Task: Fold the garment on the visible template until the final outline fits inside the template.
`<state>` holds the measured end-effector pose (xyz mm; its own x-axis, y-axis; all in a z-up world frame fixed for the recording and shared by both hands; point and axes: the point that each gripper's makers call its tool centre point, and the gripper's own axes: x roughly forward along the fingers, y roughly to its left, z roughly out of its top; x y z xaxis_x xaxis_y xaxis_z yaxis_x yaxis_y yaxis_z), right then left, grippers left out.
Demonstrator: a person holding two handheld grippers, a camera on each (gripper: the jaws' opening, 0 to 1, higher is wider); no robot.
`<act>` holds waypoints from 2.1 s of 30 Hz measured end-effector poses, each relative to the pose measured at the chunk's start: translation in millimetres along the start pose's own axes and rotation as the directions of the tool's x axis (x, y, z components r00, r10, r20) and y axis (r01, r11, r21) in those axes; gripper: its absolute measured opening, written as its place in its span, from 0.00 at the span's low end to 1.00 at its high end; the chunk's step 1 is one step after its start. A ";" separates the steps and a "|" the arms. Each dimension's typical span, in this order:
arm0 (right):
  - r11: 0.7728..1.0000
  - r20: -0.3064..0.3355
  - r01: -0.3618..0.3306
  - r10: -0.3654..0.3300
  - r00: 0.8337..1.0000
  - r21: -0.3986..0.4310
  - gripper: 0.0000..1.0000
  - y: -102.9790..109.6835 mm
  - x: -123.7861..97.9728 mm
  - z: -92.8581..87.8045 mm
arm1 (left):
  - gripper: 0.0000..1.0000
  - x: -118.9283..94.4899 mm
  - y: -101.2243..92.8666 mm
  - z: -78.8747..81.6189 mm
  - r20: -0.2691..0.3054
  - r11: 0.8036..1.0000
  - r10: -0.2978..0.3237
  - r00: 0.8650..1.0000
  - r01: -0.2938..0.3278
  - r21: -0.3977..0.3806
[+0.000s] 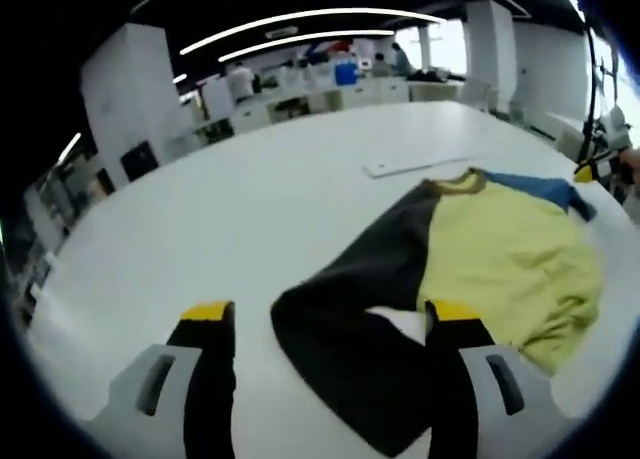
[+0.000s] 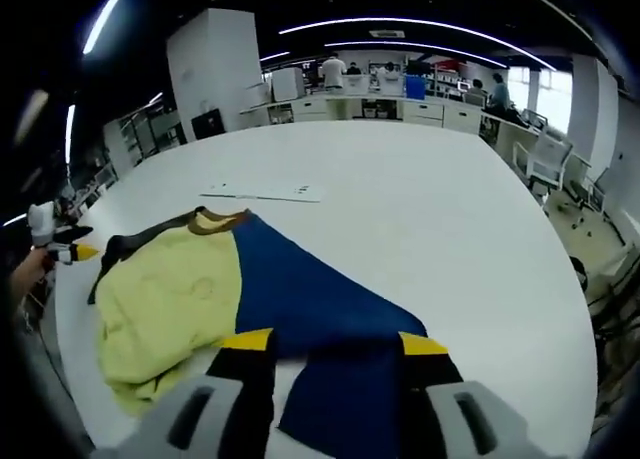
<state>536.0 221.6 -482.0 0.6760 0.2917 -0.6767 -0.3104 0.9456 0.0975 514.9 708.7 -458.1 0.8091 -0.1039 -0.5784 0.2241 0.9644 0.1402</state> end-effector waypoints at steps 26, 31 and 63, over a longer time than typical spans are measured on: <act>0.941 -0.096 -0.309 0.298 0.950 -0.135 0.55 89.6 -1.1 -38.8 | 0.86 -38.6 -93.1 -26.4 0.036 0.980 -0.195 0.980 0.195 -0.021; 0.923 -0.118 -0.352 0.337 0.934 -0.154 0.48 101.7 7.0 -49.8 | 0.81 -41.7 -111.3 -33.4 0.032 0.975 -0.223 0.974 0.223 -0.016; 0.818 -0.201 -0.428 0.379 0.904 -0.383 0.04 135.2 19.3 -77.1 | 0.31 -32.0 -184.5 -79.3 -0.050 0.930 -0.365 0.930 0.362 -0.071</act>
<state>455.6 343.9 -538.1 0.3590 0.5925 -0.7211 -0.7996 0.5938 0.0899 404.6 553.3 -529.3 0.6433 -0.4369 -0.6288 0.4625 0.8762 -0.1355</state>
